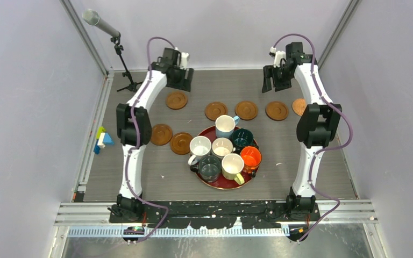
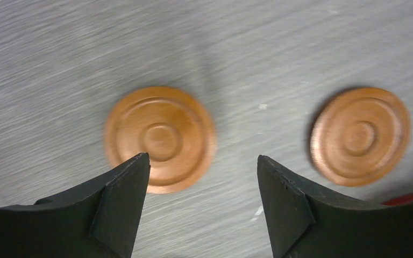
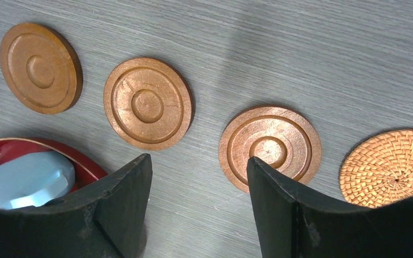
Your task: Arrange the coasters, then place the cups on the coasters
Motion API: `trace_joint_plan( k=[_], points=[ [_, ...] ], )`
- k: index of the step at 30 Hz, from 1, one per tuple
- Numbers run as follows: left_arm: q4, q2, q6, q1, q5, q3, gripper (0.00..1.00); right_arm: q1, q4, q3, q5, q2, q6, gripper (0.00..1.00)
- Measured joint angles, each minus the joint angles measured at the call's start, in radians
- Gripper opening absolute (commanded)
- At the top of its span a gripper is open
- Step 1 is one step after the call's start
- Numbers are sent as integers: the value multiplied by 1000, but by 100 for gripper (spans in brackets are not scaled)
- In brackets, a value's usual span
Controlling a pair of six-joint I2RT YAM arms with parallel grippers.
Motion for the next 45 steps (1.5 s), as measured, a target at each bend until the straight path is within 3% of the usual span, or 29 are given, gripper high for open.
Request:
trace_joint_plan(
  k=[7,22,32,37,45],
  points=[
    [-1,12,26,132,-18,-2,72,29,0,18,-2,17,4,70],
    [2,148,99,140,-19,2,71,59,0,20,13,18,4,70],
    [4,164,124,142,-10,2,46,59,0,20,22,18,3,70],
    [24,154,127,141,1,-21,43,59,0,20,25,18,3,70],
    [64,55,132,88,15,-193,42,59,0,20,24,18,3,70]
  ],
)
